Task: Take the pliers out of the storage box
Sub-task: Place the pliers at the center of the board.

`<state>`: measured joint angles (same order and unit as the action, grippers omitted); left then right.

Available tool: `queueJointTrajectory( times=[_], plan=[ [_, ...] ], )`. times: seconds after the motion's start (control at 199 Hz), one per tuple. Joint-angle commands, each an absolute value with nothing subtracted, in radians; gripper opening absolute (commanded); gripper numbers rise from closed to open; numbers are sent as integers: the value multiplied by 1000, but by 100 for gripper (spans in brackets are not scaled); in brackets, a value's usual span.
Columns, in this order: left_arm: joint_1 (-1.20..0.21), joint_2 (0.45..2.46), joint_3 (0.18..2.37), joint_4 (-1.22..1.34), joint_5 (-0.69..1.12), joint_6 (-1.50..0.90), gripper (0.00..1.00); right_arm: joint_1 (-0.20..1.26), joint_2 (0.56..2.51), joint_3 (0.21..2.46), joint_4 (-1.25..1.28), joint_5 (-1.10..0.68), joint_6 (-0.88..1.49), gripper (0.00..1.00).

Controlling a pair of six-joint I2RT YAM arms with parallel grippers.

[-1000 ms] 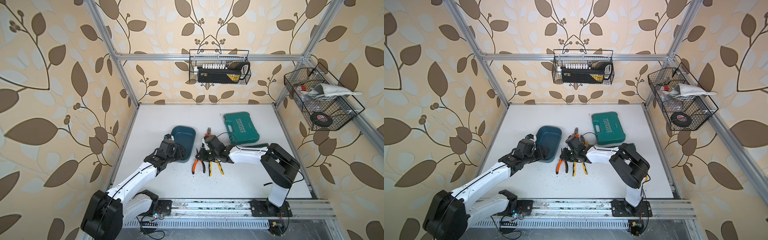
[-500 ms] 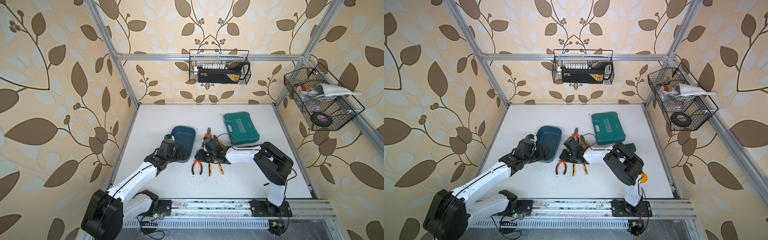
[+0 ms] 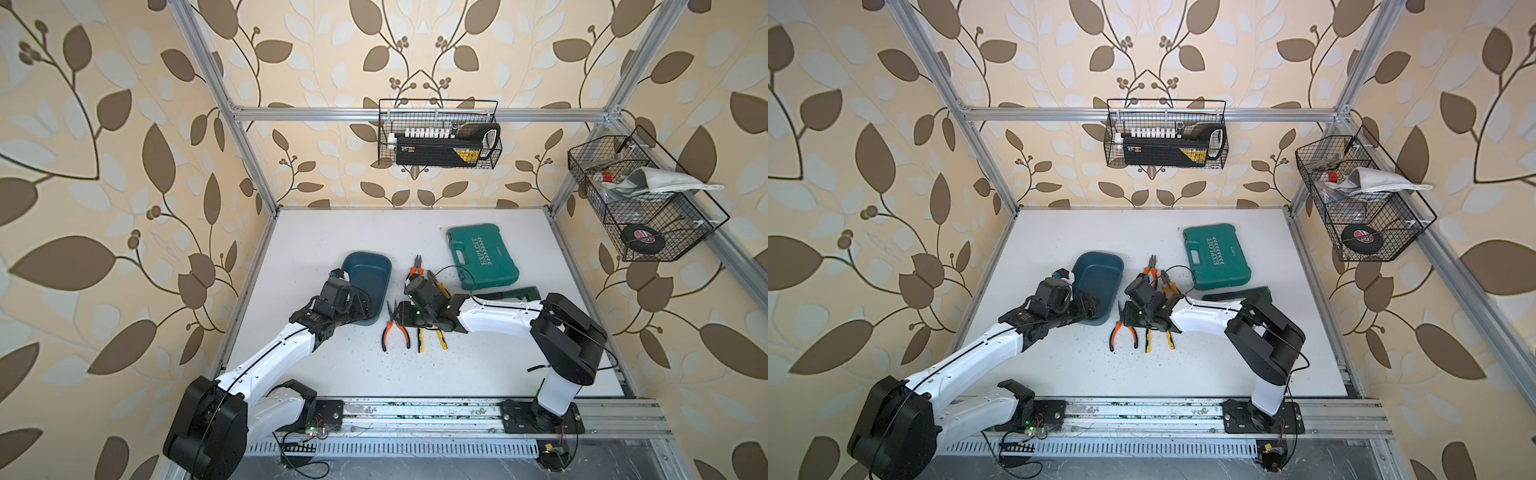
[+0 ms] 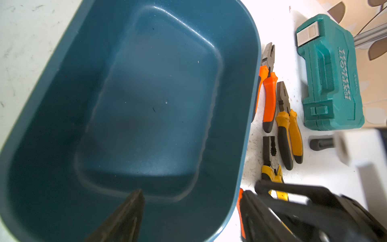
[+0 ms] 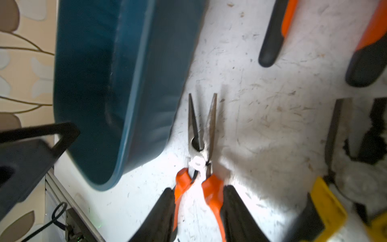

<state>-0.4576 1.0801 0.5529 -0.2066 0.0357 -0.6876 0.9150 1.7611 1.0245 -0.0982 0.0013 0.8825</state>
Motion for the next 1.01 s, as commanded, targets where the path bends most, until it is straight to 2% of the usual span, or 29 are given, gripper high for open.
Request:
queueJointTrajectory(
  times=[0.0,0.327,0.477,0.523,0.648,0.688,0.789,0.804,1.0],
  plan=[
    [-453,1087,560,-183,51,-675,76,959,1764,1092,-253,135,796,41],
    [-453,1119,570,-177,66,-699,76,1021,1862,1208,-377,280,745,41],
    [-453,1174,620,-182,121,-747,75,1009,1777,1138,-376,361,772,42],
    [-453,1182,627,-177,130,-762,75,995,1733,1104,-381,389,784,55],
    [-458,1180,622,-138,145,-819,75,923,1610,998,-374,381,816,78],
    [-462,1181,615,-119,149,-844,75,895,1574,962,-361,358,822,85],
    [-496,1196,608,-82,133,-896,75,838,1494,875,-298,292,813,94],
    [-503,1198,608,-76,128,-902,75,834,1483,866,-291,285,811,98],
    [-580,1273,650,-20,93,-957,75,820,1413,832,-288,251,768,99]
  ],
)
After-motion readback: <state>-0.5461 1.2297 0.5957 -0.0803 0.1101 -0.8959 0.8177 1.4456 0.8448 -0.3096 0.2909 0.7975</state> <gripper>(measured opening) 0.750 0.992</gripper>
